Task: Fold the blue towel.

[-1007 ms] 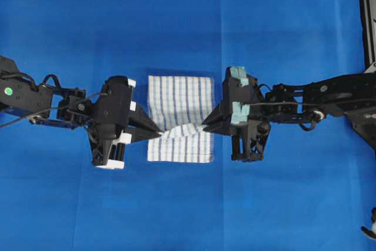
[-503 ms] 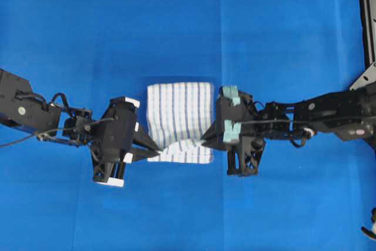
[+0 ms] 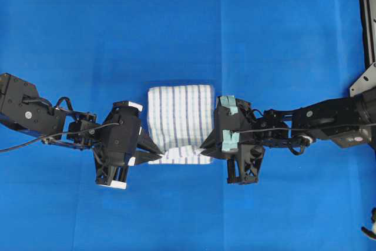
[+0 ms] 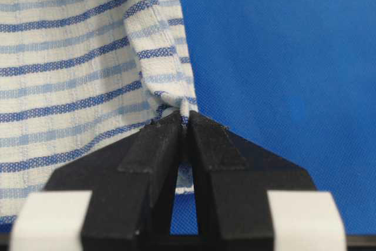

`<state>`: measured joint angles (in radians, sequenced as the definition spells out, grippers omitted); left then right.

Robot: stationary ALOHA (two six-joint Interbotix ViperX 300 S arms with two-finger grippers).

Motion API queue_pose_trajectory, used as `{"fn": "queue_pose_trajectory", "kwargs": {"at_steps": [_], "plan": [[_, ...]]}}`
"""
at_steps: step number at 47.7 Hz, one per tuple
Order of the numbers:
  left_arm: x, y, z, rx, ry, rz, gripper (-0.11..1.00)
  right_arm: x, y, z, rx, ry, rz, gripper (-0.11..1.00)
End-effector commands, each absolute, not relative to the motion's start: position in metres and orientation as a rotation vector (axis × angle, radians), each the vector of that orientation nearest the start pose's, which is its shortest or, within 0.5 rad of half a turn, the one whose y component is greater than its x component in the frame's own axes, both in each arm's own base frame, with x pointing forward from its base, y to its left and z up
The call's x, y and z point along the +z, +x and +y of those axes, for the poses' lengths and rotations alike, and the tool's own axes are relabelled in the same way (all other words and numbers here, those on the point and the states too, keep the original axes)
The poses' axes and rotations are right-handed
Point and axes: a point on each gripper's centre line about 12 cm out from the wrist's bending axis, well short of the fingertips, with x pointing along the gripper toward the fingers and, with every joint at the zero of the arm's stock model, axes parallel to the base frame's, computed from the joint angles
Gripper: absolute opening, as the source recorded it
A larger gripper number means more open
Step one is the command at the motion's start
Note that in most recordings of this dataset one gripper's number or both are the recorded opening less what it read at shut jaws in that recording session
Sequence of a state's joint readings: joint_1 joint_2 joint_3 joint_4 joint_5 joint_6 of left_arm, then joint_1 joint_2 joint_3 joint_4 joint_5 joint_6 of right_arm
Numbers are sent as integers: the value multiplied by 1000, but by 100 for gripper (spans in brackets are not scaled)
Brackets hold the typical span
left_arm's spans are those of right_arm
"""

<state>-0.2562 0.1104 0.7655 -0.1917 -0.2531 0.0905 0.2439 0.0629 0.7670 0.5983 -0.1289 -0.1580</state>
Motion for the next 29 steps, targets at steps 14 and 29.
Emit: {"fn": "queue_pose_trajectory", "kwargs": {"at_steps": [14,29], "plan": [[154,364,-88,-184,6,575,82,150,364,81,31,291,658,94],[203,333,-57,-144,18,502,71,205,339,52,36,228,516,89]]}}
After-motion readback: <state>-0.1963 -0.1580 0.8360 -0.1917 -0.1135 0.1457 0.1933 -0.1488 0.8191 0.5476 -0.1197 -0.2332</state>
